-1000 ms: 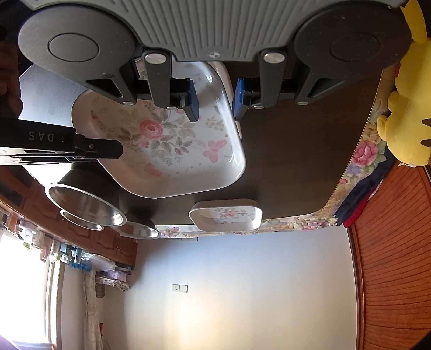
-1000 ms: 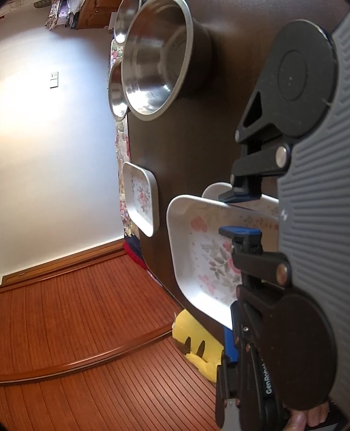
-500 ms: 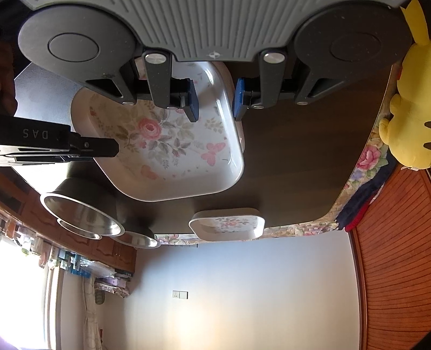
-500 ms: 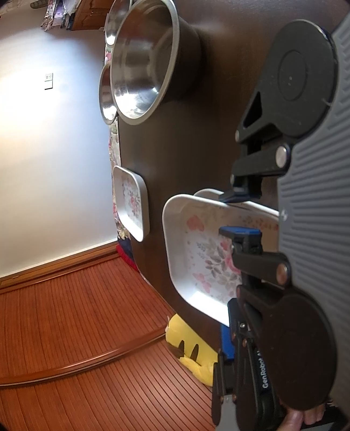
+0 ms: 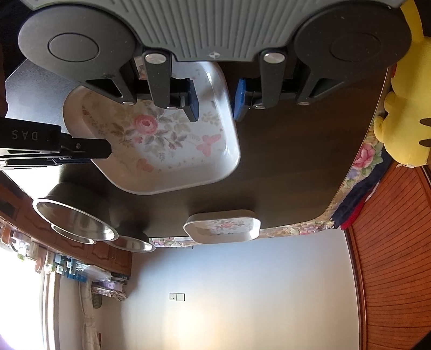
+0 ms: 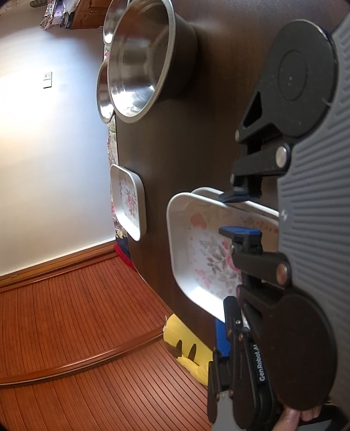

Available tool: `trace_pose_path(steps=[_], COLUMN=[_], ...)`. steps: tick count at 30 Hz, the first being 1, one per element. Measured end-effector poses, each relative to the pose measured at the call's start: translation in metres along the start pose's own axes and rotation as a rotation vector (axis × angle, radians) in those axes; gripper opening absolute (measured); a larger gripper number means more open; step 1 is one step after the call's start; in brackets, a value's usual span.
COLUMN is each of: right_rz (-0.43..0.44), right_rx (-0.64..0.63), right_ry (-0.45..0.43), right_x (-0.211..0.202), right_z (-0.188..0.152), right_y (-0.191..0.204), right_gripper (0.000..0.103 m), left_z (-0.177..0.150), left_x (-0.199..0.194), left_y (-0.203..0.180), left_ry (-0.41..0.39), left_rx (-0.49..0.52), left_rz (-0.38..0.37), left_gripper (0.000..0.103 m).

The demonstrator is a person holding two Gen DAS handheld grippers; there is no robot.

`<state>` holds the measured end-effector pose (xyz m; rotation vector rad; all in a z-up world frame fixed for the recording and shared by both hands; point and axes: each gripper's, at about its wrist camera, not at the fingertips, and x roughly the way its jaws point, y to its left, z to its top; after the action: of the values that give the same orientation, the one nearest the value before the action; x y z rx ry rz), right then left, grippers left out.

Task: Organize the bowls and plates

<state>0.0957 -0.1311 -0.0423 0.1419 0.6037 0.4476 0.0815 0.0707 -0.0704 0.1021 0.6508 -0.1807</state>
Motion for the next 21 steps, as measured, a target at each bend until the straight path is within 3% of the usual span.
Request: trace_pose_path(steps=[21], right_rz=[-0.007], right_rx=[-0.012], right_ry=[-0.027], right_x=[-0.0036], right_z=[0.0037], right_y=[-0.0004], right_gripper=[0.023], left_z=[0.0033], left_x=[-0.0089], left_y=[0.0031], left_ry=[-0.027], left_rx=[-0.016], left_rz=[-0.018], left_gripper=[0.03])
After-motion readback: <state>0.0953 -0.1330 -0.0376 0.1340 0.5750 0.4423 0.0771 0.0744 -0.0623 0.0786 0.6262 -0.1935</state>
